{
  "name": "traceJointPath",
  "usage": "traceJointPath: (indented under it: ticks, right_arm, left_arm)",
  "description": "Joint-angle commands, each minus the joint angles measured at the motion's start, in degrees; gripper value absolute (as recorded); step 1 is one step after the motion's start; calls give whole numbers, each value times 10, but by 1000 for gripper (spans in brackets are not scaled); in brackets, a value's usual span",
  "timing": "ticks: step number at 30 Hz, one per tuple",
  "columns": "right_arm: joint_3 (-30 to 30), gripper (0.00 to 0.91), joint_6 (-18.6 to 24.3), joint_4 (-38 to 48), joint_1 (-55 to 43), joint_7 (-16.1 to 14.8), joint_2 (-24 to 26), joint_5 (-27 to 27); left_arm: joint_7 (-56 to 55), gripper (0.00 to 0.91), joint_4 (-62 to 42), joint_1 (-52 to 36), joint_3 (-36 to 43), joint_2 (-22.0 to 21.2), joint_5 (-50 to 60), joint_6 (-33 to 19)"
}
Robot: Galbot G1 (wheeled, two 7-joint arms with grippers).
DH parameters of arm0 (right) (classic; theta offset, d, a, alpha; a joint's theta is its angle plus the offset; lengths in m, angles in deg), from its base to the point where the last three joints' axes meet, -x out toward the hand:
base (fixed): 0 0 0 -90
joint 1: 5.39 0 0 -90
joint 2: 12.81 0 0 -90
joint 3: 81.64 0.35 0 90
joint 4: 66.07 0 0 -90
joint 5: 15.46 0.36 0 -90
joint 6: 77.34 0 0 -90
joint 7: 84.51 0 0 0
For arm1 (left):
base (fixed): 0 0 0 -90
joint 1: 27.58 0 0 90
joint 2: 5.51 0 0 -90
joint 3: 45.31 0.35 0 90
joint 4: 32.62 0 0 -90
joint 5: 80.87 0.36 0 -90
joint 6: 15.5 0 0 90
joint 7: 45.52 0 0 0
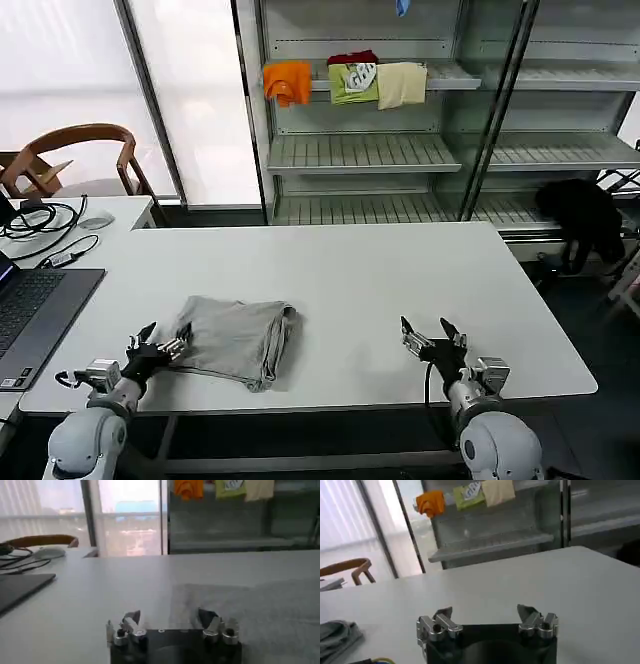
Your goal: Fold and organize the clothes.
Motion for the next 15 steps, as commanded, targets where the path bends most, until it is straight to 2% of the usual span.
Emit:
traceJointPath:
  ticks: [1,3,9,15]
  right_arm:
    - [2,907,-5,-4,1,0,1,11]
    - [2,907,-5,-5,1,0,1,11]
    - [1,907,-6,-5,0,2,-2,11]
    - [1,907,-7,-7,-1,5,-4,11]
  left_arm:
    - [15,60,1,11,2,-2,17,40]
    - [11,20,2,13,3,-3,13,50]
    - [14,20,11,15,2,-1,-21,63]
    - [16,10,5,10,1,-7,-62,43]
